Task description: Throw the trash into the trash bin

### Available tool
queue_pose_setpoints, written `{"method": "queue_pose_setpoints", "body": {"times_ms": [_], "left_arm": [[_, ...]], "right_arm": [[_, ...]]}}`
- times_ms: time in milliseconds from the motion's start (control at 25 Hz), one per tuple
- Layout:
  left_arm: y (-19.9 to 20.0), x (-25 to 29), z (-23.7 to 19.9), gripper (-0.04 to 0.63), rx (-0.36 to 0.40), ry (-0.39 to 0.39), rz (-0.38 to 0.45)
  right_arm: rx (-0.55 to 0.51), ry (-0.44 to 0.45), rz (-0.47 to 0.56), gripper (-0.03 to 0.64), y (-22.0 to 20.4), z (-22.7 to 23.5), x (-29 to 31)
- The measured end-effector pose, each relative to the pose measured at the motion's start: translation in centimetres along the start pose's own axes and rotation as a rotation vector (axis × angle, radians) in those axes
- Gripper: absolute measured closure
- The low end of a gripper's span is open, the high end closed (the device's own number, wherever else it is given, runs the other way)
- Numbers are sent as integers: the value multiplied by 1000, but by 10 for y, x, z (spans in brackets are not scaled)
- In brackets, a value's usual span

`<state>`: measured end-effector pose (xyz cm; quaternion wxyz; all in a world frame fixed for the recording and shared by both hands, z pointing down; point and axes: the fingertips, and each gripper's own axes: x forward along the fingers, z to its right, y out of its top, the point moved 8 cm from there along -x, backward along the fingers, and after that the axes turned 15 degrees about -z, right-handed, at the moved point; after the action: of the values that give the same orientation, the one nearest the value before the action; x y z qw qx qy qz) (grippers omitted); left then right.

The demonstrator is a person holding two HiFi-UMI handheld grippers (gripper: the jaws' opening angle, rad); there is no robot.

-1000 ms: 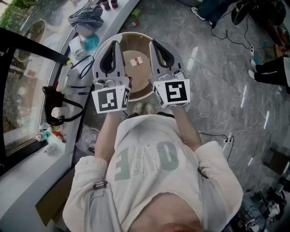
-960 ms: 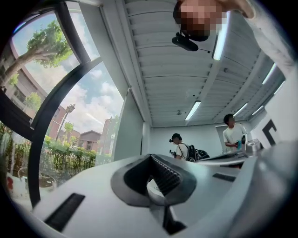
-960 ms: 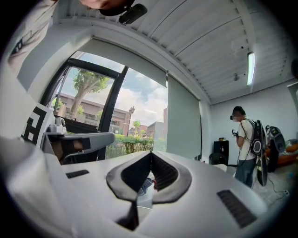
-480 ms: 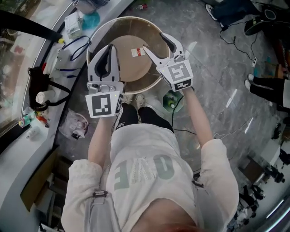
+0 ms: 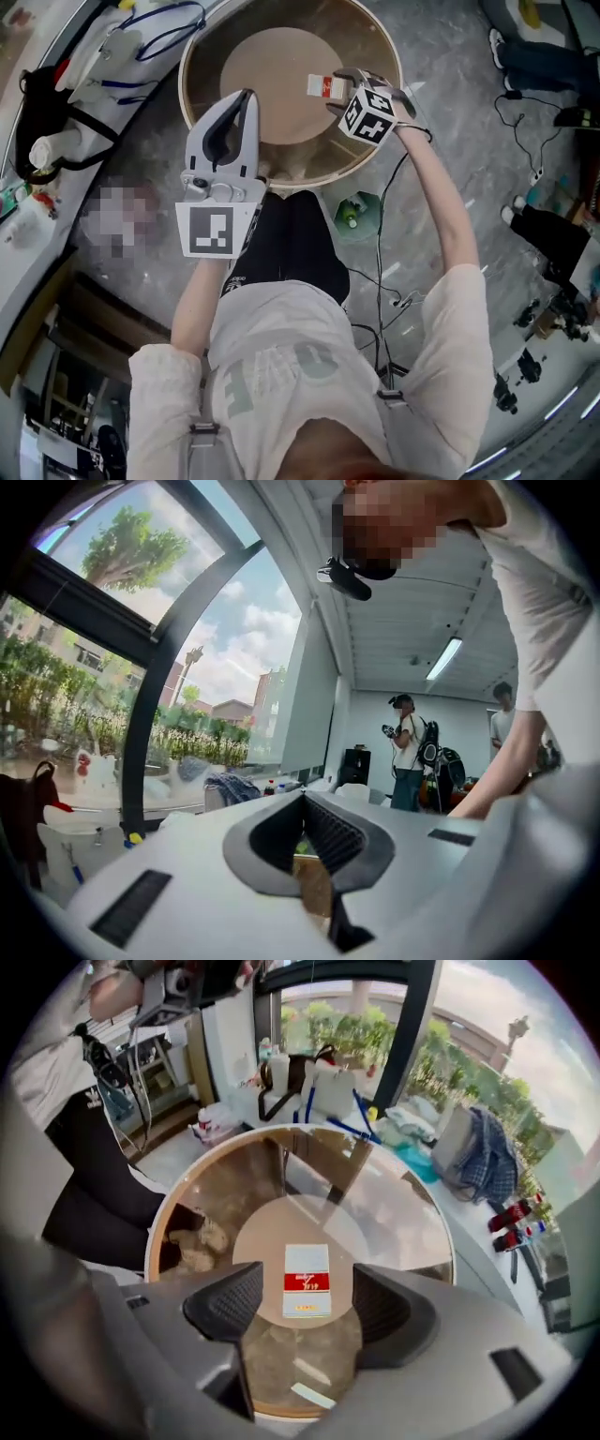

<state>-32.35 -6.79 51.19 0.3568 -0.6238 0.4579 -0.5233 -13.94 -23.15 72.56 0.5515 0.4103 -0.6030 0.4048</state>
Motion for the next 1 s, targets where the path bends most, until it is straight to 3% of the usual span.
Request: {"method": "queue_pose_setpoints", "body": {"times_ms": [240, 560, 720, 840, 1000], "left_arm": [[-37, -17, -39, 583, -67, 67, -44], [-47, -28, -62, 583, -71, 120, -48], [-3, -32, -55, 583, -67, 107, -20], [48, -34, -37, 583, -20, 61, 16], [106, -39, 1, 583, 2, 11, 65]], "right_arm": [[-97, 100, -187, 327, 9, 11, 77], [-34, 149, -237, 341, 23, 11, 91], [48, 88, -146, 342, 42, 23, 30], [103, -11, -87, 342, 55, 30, -43], [284, -105, 43, 342, 63, 16, -164]]}}
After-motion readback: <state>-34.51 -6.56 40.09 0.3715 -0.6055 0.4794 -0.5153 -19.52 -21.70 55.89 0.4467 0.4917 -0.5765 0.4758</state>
